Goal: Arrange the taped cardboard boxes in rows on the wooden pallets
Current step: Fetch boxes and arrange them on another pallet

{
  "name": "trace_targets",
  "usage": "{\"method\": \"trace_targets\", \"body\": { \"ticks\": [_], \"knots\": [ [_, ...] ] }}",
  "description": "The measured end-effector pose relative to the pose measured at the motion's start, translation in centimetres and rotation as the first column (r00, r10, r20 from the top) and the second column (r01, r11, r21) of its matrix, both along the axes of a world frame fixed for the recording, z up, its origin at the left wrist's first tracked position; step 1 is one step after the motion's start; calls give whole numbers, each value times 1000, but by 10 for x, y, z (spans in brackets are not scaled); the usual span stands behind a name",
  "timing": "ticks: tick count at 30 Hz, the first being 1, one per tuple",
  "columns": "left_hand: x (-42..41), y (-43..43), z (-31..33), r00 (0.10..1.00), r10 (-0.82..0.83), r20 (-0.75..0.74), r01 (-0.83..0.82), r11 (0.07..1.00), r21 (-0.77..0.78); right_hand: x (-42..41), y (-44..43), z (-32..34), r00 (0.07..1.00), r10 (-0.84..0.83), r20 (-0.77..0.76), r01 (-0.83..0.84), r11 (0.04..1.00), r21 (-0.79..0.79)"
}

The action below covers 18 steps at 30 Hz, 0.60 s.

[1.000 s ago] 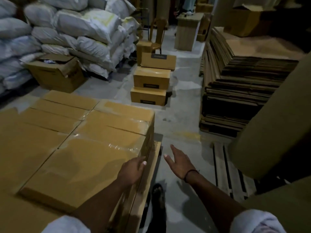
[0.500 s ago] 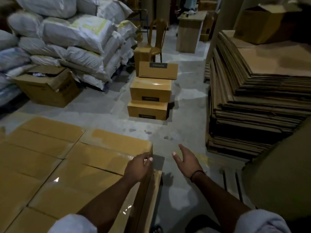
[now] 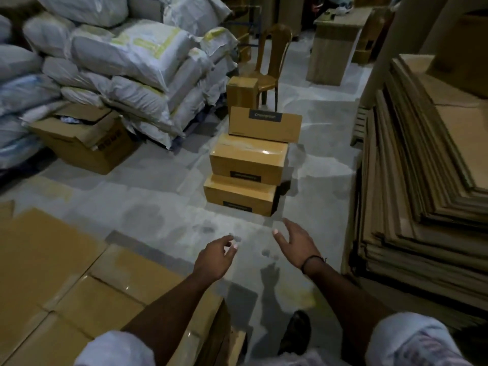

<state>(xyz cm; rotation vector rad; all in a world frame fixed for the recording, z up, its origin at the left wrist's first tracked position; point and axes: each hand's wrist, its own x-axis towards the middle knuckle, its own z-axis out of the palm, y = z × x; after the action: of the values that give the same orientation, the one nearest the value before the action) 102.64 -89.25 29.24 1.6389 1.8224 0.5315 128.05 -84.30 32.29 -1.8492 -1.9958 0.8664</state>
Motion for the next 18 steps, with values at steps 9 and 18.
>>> {"method": "trace_targets", "body": {
  "ticks": [9,18],
  "knots": [
    [44,183,17,958,249,143,-251,968,-2,38,223,31,983,121,140,-127,991,35],
    [12,430,-25,962,240,127,-233,970,-69,22,461,-24,956,212,202,-209,977,-35]
  ]
}}
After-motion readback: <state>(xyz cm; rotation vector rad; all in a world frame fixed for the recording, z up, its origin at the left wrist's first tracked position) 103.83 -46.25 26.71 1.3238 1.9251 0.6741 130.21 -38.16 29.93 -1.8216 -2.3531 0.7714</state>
